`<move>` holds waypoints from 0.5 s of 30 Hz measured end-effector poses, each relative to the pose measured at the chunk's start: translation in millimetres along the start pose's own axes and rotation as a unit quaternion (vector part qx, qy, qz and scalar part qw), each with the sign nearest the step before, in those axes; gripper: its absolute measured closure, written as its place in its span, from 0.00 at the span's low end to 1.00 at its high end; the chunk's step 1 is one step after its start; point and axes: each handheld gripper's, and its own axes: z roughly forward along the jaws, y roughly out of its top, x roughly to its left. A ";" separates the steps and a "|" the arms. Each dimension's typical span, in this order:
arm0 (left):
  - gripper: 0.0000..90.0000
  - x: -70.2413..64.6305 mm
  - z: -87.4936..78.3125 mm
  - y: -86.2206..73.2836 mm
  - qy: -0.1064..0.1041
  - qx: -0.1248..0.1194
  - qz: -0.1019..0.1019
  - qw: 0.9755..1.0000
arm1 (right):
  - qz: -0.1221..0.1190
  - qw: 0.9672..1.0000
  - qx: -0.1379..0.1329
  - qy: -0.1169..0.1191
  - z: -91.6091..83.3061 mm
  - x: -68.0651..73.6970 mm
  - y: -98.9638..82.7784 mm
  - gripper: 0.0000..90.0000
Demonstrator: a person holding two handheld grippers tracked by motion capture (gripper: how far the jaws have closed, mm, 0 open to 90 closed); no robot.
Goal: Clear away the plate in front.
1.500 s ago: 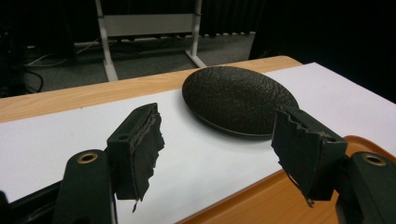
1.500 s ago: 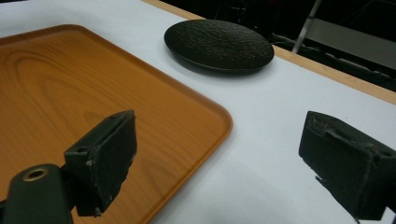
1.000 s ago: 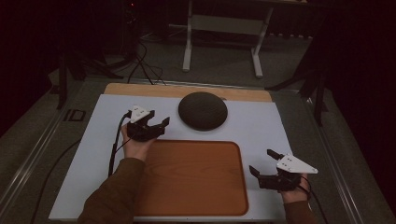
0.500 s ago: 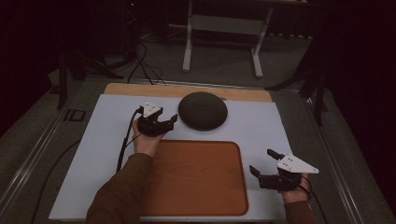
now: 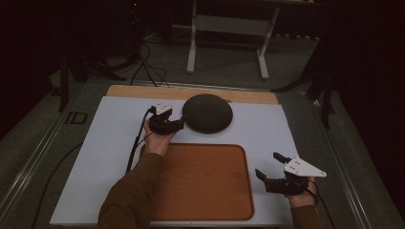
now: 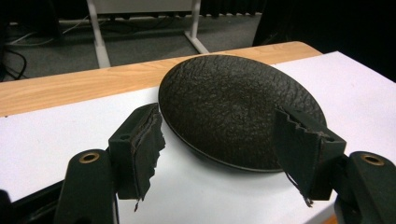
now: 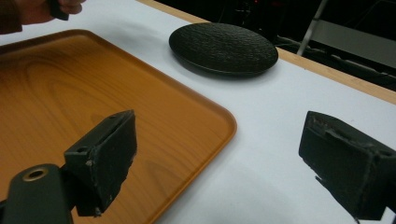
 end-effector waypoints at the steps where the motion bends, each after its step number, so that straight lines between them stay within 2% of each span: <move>1: 0.38 -0.4 2.0 0.5 0.002 0.000 0.000 1.000 | 0.001 1.000 -0.001 -0.001 -0.3 -0.3 -0.1 0.12; 8: 0.38 -3.0 17.0 2.4 0.007 0.006 -0.002 1.000 | 0.004 1.000 -0.002 -0.001 -1.7 -1.9 -0.6 0.12; 15: 0.40 -5.9 35.6 1.0 0.016 0.022 -0.006 1.000 | 0.004 1.000 -0.003 -0.001 -1.9 -1.9 -0.2 0.12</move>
